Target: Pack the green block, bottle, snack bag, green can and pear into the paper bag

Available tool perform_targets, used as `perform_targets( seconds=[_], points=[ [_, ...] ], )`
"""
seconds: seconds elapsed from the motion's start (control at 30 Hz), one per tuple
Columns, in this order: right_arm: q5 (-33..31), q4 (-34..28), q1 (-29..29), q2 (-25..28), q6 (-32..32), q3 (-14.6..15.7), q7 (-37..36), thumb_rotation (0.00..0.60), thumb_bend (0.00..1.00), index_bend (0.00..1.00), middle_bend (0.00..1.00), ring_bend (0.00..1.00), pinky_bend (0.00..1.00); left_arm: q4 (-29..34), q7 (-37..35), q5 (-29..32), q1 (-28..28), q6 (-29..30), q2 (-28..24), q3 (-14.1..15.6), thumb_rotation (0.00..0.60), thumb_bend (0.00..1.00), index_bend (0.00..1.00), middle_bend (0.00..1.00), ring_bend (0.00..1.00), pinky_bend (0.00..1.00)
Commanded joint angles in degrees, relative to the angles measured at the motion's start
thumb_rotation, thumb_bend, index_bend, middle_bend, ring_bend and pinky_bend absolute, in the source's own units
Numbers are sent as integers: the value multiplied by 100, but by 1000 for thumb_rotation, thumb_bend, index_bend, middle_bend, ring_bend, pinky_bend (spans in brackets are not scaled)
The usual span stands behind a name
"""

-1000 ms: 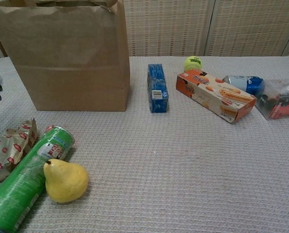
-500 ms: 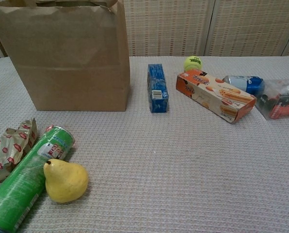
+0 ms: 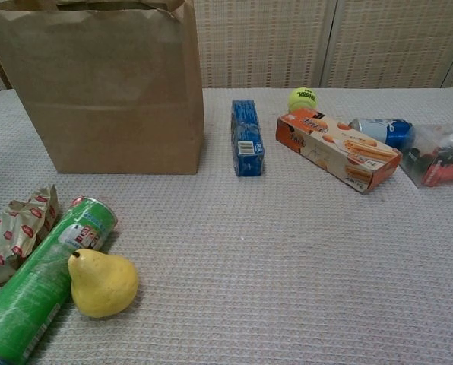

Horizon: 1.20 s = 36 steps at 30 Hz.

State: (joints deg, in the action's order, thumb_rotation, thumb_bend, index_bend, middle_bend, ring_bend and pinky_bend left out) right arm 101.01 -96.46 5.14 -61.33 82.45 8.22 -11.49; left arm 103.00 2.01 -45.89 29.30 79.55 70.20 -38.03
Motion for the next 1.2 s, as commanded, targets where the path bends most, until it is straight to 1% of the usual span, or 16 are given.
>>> perform_targets(
  seconds=[0.03, 0.13, 0.2, 0.3, 0.37, 0.43, 0.47, 0.5, 0.53, 0.57, 0.6, 0.63, 0.67, 0.8, 1.07, 1.2],
  points=[
    [-7, -7, 6, 5, -15, 2, -14, 600, 58, 0, 0, 0, 0, 315, 229, 182, 449, 72, 226, -218, 600, 643, 665, 680, 635, 742],
    [-35, -21, 22, 20, -48, -1, -51, 600, 58, 0, 0, 0, 0, 544, 431, 366, 726, 104, 376, -285, 600, 642, 665, 679, 635, 742],
    [-44, -32, 29, 31, -57, -3, -78, 600, 58, 0, 0, 0, 0, 581, 591, 387, 889, 116, 478, -233, 600, 643, 665, 678, 635, 741],
    [-44, -49, 38, 46, -64, -1, -117, 600, 57, 0, 0, 0, 0, 493, 786, 328, 1132, 28, 680, -28, 600, 641, 662, 676, 634, 740],
    [-37, -64, 42, 59, -69, 7, -143, 600, 57, 0, 0, 0, 0, 286, 885, 279, 1290, -62, 860, 147, 600, 635, 651, 669, 627, 737],
    [-32, -71, 43, 69, -73, 16, -168, 600, 58, 0, 0, 0, 0, 11, 959, 205, 1436, -222, 1034, 349, 600, 624, 632, 654, 611, 727],
    [-28, -74, 45, 72, -75, 19, -176, 600, 58, 0, 0, 0, 0, -98, 990, 206, 1494, -321, 1095, 428, 600, 614, 600, 623, 577, 707],
    [-24, -77, 47, 75, -76, 20, -179, 600, 58, 0, 0, 0, 0, -193, 1037, 217, 1549, -437, 1139, 509, 600, 604, 567, 583, 535, 679],
    [-23, -78, 46, 78, -73, 21, -183, 600, 58, 0, 0, 0, 0, -264, 1142, 275, 1614, -654, 1150, 639, 600, 582, 480, 473, 424, 599],
    [-27, -77, 47, 80, -73, 19, -191, 600, 58, 0, 0, 0, 0, -280, 1240, 356, 1660, -823, 1128, 718, 600, 545, 350, 315, 267, 476],
    [-34, -76, 49, 82, -74, 16, -201, 600, 57, 0, 0, 0, 0, -291, 1329, 433, 1706, -938, 1108, 761, 600, 519, 257, 206, 166, 385],
    [-44, -77, 51, 86, -79, 12, -211, 600, 57, 0, 0, 0, 0, -329, 1407, 458, 1764, -1019, 1101, 795, 600, 481, 120, 64, 42, 255],
    [-51, -78, 53, 91, -85, 12, -216, 600, 57, 0, 0, 0, 0, -363, 1461, 453, 1798, -1049, 1100, 824, 600, 459, 53, 11, 2, 193],
    [-63, -95, 62, 112, -111, 18, -233, 600, 58, 0, 0, 0, 0, -370, 1520, 509, 1861, -1075, 1072, 827, 600, 434, 1, 0, 0, 133],
    [-60, -91, 54, 105, -96, 13, -201, 600, 58, 0, 0, 0, 0, -193, 1418, 514, 1747, -1046, 820, 845, 600, 435, 0, 0, 0, 133],
    [-60, -79, 41, 96, -71, 7, -189, 600, 58, 0, 0, 0, 0, 30, 1222, 376, 1532, -975, 584, 887, 600, 439, 0, 0, 0, 136]
  ],
)
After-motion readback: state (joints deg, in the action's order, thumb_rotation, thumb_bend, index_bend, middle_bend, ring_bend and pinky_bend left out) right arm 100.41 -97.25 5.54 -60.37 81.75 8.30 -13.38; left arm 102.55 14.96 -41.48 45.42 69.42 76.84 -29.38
